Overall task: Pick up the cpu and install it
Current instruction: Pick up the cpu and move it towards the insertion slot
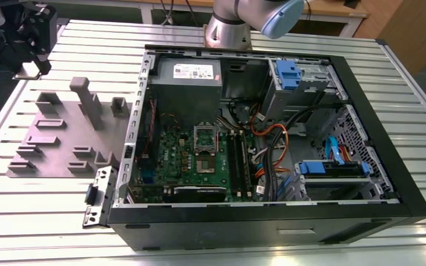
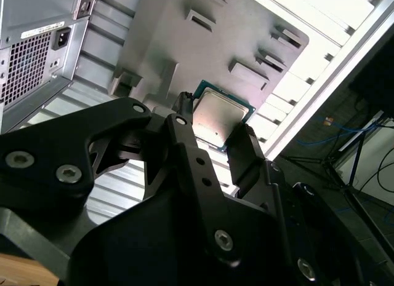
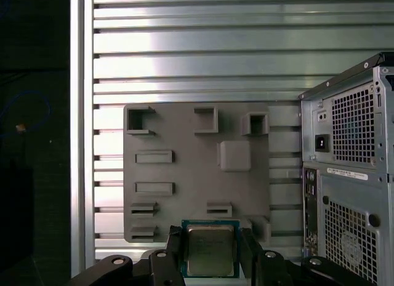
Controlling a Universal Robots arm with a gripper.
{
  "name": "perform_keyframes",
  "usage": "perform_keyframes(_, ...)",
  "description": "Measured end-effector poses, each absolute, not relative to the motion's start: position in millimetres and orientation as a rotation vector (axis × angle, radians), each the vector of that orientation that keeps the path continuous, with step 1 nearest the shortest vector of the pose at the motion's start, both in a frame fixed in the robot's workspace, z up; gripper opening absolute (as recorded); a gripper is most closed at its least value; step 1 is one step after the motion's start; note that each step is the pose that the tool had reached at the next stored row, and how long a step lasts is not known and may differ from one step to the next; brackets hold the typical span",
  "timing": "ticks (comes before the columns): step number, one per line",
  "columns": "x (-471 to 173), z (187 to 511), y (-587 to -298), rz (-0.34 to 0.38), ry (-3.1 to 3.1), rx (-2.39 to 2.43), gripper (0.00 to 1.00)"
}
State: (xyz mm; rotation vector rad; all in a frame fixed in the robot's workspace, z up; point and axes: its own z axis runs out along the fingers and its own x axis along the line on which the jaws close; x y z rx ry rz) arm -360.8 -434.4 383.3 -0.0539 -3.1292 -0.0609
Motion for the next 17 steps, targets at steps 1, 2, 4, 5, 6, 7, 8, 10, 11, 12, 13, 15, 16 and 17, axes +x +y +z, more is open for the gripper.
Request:
perform_keyframes(1, -360.5, 383.3, -434.4, -0.061, -3.129, -0.054, 0.47)
perform_keyframes(2, -360.2, 383.3, -434.4, -0.061, -3.129, -0.054, 0.47)
perform_keyframes(4, -359.6, 383.2, -434.4, -0.061, -3.129, -0.054, 0.47)
perform_keyframes(5, -359.3, 383.2, -434.4, -0.061, -3.129, -0.054, 0.47)
perform_keyframes(6, -359.0, 383.2, -434.4, -0.061, -3.129, -0.054, 0.47)
perform_keyframes(7, -358.8, 383.2, -434.4, -0.061, -3.129, -0.054, 0.47)
perform_keyframes(8, -358.5, 383.2, -434.4, -0.061, -3.129, -0.054, 0.47)
perform_keyframes(10, -357.9, 383.2, -434.4, -0.061, -3.129, -0.054, 0.47)
perform_keyframes(11, -357.7, 383.2, -434.4, -0.061, -3.129, -0.054, 0.47)
perform_keyframes(12, -357.4, 383.3, -434.4, -0.061, -3.129, -0.054, 0.47)
perform_keyframes(13, -357.1, 383.2, -434.4, -0.061, -3.129, -0.054, 0.47)
perform_keyframes(15, -356.6, 383.2, -434.4, -0.061, -3.129, -0.054, 0.47)
perform_keyframes(16, -356.2, 383.3, -434.4, -0.061, -3.129, -0.054, 0.47)
perform_keyframes(17, -356.0, 383.3, -434.4, -0.061, -3.129, -0.054, 0.47)
